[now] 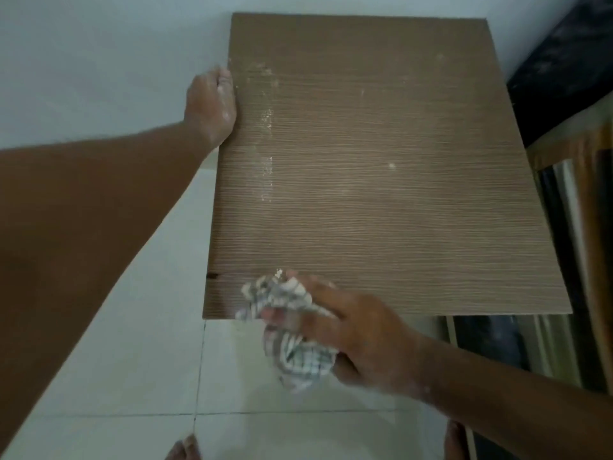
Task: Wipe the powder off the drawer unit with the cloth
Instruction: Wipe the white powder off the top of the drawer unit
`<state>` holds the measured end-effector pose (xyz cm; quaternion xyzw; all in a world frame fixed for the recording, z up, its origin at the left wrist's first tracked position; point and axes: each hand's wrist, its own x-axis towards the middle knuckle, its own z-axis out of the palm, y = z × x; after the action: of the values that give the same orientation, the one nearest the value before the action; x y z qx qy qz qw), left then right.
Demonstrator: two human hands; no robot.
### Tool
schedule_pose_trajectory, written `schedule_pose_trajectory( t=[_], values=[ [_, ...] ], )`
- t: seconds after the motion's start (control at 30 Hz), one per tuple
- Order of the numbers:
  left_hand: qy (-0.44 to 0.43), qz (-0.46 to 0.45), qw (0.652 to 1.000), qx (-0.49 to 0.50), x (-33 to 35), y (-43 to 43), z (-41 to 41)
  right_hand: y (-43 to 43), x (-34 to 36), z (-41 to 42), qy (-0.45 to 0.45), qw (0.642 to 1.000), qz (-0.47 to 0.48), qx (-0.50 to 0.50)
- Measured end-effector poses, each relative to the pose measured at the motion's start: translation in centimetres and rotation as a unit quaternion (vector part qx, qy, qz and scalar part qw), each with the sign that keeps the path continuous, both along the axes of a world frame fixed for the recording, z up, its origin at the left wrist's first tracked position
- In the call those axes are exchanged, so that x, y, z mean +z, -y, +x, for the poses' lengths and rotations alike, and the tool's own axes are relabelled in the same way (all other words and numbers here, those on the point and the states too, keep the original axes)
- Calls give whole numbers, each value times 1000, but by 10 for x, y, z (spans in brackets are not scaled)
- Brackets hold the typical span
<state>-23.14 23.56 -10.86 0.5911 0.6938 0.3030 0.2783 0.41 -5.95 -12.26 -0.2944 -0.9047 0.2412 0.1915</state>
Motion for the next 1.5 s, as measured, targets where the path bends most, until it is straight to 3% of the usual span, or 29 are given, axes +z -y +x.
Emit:
schedule_pose_trajectory(
  t=[0.1, 0.17, 0.3, 0.37, 0.47, 0.53, 0.6, 1.0, 1.2, 1.5],
  values=[
    [42, -47, 998, 7, -23, 33, 7, -71, 17, -8, -97, 983, -28, -152],
    [51, -29, 998, 26, -28, 33, 8, -132, 23, -3, -109, 963, -5, -247],
    [24, 2, 1000, 19, -39, 21, 3, -251, 22, 23, -131, 893, -14, -430],
    [10, 12, 1000, 12, -42, 19, 3, -300, 17, 33, -80, 867, -29, -490],
    [7, 22, 1000, 13, -46, 13, 3, -347, 6, 26, 86, 822, -98, -554],
    [18, 25, 999, 16, -49, 13, 2, -361, 1, 4, 163, 813, -106, -548],
    [24, 31, 999, 15, -50, 12, 3, -370, 2, -22, 182, 829, -92, -521],
    [49, 54, 997, 8, -49, 14, 3, -376, 4, -96, 197, 869, -73, -448],
    [34, 38, 998, 24, -45, 14, 4, -373, 12, -104, 197, 929, -45, -309],
    [9, 16, 998, 66, -33, 24, 9, -308, 4, -87, 193, 954, -20, -228]
  ],
)
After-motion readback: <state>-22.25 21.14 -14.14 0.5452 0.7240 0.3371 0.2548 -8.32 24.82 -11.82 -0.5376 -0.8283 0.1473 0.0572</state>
